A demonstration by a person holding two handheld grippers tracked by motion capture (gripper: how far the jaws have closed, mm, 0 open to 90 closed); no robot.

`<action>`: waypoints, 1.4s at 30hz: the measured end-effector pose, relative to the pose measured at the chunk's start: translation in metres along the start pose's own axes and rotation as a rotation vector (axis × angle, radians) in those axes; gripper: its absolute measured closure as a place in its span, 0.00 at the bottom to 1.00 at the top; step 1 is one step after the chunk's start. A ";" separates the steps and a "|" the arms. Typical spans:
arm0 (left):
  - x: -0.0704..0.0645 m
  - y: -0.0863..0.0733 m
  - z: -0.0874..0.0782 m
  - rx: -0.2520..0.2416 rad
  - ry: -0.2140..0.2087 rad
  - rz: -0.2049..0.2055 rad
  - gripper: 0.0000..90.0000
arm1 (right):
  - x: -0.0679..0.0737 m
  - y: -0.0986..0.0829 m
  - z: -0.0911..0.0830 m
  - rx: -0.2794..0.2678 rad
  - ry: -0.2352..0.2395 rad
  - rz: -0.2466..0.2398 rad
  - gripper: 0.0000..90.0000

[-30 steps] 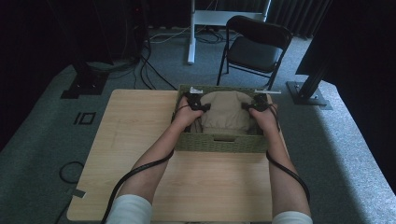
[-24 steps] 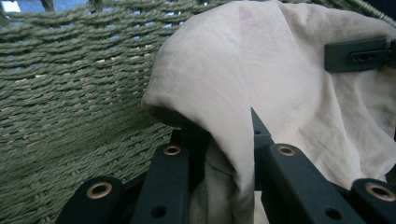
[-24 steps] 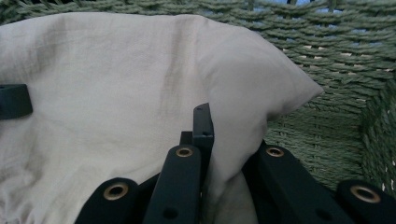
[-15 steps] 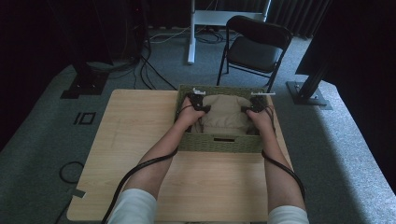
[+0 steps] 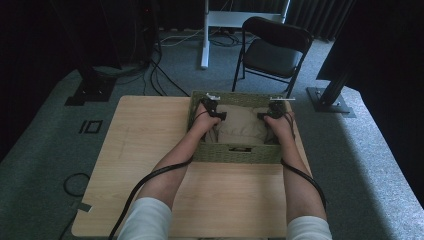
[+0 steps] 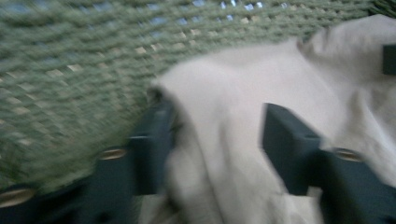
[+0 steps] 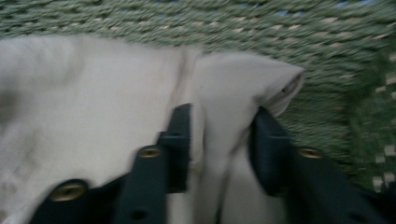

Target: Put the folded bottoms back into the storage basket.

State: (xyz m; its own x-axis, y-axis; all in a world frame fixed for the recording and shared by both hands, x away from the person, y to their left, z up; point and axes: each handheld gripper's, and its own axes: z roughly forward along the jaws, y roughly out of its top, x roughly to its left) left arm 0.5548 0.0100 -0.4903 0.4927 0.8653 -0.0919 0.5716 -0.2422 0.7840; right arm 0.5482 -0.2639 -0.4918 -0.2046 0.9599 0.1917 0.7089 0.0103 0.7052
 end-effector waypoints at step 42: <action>-0.023 0.011 -0.101 -0.174 -0.149 0.072 0.22 | 0.039 0.004 -0.085 -0.150 0.168 -0.189 0.16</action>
State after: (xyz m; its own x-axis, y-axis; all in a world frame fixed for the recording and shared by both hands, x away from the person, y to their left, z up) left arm 0.4833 0.0314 -0.4172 0.6268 0.7713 -0.1111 0.4161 -0.2107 0.8846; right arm 0.4858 -0.2500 -0.4235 -0.4412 0.8850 0.1488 0.5424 0.1308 0.8299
